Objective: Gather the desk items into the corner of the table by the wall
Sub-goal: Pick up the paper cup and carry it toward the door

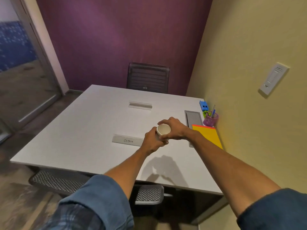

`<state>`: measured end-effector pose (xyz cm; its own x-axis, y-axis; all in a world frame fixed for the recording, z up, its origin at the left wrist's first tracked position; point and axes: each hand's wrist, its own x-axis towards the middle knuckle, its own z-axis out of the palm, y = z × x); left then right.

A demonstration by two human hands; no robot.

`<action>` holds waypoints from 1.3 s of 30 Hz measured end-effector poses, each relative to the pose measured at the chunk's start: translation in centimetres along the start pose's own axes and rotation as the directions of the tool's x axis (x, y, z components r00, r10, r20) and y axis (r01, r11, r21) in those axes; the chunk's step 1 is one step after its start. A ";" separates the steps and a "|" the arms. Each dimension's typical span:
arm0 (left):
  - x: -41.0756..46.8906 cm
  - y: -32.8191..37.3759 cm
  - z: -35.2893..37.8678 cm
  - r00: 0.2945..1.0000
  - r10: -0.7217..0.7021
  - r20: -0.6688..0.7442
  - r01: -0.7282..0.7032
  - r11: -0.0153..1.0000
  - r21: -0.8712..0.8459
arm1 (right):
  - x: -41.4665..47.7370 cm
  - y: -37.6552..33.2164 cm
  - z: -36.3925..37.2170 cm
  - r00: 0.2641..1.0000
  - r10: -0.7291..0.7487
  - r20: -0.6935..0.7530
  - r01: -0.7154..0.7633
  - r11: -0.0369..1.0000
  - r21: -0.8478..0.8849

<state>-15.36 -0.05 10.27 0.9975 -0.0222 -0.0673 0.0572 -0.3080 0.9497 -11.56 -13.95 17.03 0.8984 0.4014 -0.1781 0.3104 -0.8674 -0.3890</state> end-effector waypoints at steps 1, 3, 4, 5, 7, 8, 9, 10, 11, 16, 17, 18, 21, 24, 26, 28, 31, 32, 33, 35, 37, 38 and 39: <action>0.2 -0.1 -0.7 1.000 0.005 0.002 -0.005 1.000 -0.013 | 0.5 -0.5 0.1 1.000 -0.007 -0.004 0.007 1.000 0.008; 0.7 -0.3 -2.5 1.000 0.014 0.012 -0.014 1.000 0.003 | 1.8 -1.4 0.3 1.000 -0.013 -0.013 0.013 1.000 0.027; 1.0 -0.5 -3.3 1.000 0.011 0.019 -0.012 1.000 0.012 | 2.3 -1.8 0.4 1.000 -0.015 -0.015 0.016 0.999 0.033; 1.3 -0.7 -4.2 1.000 0.008 0.028 -0.008 1.000 0.019 | 2.9 -2.3 0.5 1.000 -0.016 -0.019 0.017 0.999 0.037; 2.2 -1.4 -6.0 0.999 -0.010 0.042 0.008 0.999 0.036 | 4.3 -3.5 0.4 0.999 -0.011 -0.033 0.013 0.999 0.047; 2.5 -1.8 -6.9 0.999 -0.023 0.043 0.021 0.999 0.047 | 4.9 -4.1 0.3 0.999 -0.007 -0.039 0.009 0.998 0.055; 2.8 -2.2 -7.6 0.998 -0.040 0.040 0.038 0.998 0.059 | 5.4 -4.6 0.0 0.999 -0.005 -0.045 0.008 0.998 0.067; 3.0 -2.6 -8.4 0.998 -0.058 0.037 0.055 0.996 0.071 | 6.0 -5.2 -0.2 0.999 0.002 -0.051 0.002 0.996 0.084; 3.2 -3.1 -9.2 0.997 -0.074 0.033 0.071 0.994 0.081 | 6.5 -5.6 -0.4 0.998 0.010 -0.055 -0.005 0.995 0.103; 3.3 -5.8 -12.0 0.989 -0.149 -0.002 0.148 0.983 0.110 | 7.7 -6.8 -1.2 0.995 0.057 -0.086 -0.038 0.979 0.202; 3.4 -6.3 -12.4 0.987 -0.163 -0.007 0.162 0.981 0.104 | 7.8 -6.7 -1.1 0.993 0.074 -0.095 -0.052 0.975 0.214; 3.4 -6.7 -12.7 0.985 -0.170 -0.008 0.170 0.981 0.096 | 7.8 -6.5 -0.8 0.990 0.094 -0.101 -0.070 0.973 0.221; 3.9 -7.4 -13.4 0.988 -0.155 -0.012 0.155 0.981 0.120 | 7.8 -5.7 0.2 0.978 0.173 -0.117 -0.147 0.968 0.202; 5.3 -7.6 -14.2 0.994 -0.108 0.002 0.107 0.984 0.143 | 8.0 -4.4 1.7 0.954 0.261 -0.145 -0.241 0.960 0.145; 6.6 -7.5 -14.6 0.997 -0.061 0.036 0.055 0.989 0.140 | 8.4 -3.2 3.0 0.941 0.303 -0.150 -0.288 0.951 0.112; 7.9 -7.5 -15.1 0.999 -0.016 0.052 0.009 0.990 0.143 | 9.1 -1.7 4.2 0.933 0.329 -0.148 -0.321 0.944 0.073; 9.9 -7.3 -15.2 0.999 0.019 0.045 -0.025 0.991 0.131 | 10.4 0.3 5.8 0.923 0.357 -0.146 -0.353 0.934 0.049; 10.6 -7.3 -15.0 0.999 0.021 0.041 -0.025 0.992 0.121 | 11.0 1.0 6.3 0.922 0.360 -0.141 -0.358 0.933 0.040; 11.3 -7.3 -14.9 0.999 0.021 0.038 -0.025 0.994 0.110 | 11.6 1.6 6.8 0.923 0.361 -0.137 -0.360 0.933 0.031; 12.4 -7.5 -14.7 0.999 0.024 0.028 -0.026 0.995 0.097 | 13.0 2.7 7.9 0.923 0.363 -0.128 -0.363 0.931 0.024; 13.7 -7.9 -14.4 1.000 0.029 0.012 -0.030 0.995 0.097 | 14.5 4.0 8.7 0.924 0.364 -0.118 -0.365 0.931 0.011; 14.3 -8.2 -14.1 0.999 0.033 0.006 -0.033 0.994 0.100 | 15.2 4.6 9.0 0.926 0.362 -0.110 -0.365 0.931 -0.001; 14.8 -8.5 -14.0 0.999 0.036 0.000 -0.036 0.994 0.101 | 15.9 5.1 9.2 0.927 0.361 -0.102 -0.363 0.932 -0.009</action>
<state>-0.53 15.54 5.47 0.9989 -0.0337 -0.0330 0.0167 -0.4016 0.9157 1.41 -9.31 3.89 0.9765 0.0294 -0.2135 -0.0345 -0.9566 -0.2892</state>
